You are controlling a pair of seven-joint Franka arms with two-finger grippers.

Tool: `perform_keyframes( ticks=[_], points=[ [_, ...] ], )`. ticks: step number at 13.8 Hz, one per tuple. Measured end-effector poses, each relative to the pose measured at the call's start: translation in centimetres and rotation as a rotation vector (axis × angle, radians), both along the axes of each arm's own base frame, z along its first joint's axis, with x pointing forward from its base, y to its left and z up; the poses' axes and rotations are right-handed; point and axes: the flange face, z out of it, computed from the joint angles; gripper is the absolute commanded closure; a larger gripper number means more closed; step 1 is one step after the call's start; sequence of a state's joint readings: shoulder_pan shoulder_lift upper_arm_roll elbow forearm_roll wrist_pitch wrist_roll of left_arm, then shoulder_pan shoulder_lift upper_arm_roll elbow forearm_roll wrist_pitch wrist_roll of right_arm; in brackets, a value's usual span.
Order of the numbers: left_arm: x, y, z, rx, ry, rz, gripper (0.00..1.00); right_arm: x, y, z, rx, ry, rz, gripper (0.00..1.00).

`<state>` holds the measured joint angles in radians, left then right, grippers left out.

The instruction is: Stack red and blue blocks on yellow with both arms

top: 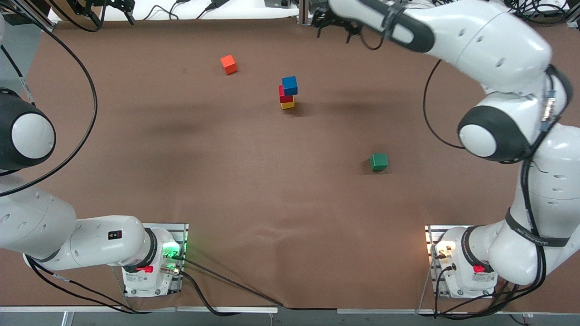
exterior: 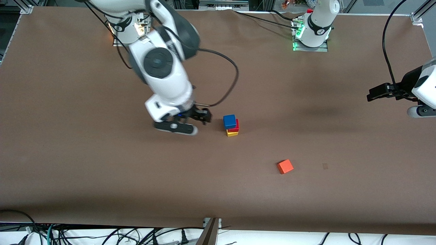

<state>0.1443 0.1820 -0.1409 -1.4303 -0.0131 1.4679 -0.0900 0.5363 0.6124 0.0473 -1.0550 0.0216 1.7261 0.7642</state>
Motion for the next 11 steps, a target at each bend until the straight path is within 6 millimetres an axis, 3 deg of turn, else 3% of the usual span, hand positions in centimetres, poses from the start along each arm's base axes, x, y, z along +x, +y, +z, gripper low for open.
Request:
perform_keyframes(
  ticks=[2, 5, 7, 11],
  points=[
    [0.0, 0.0, 0.0, 0.003, 0.000, 0.000, 0.00, 0.1, -4.9, 2.0, 0.028, 0.048, 0.027, 0.00],
    [0.0, -0.1, -0.1, 0.005, 0.001, -0.002, 0.00, -0.6, -14.4, 4.7, 0.028, 0.078, 0.118, 0.00],
    [0.0, -0.1, -0.1, 0.005, 0.001, -0.002, 0.00, -3.0, -19.0, 6.9, 0.024, 0.094, 0.165, 0.00],
    [0.0, -0.1, -0.1, 0.005, 0.001, -0.003, 0.00, -8.0, -26.4, 10.5, 0.002, 0.066, 0.277, 0.00]
  ],
)
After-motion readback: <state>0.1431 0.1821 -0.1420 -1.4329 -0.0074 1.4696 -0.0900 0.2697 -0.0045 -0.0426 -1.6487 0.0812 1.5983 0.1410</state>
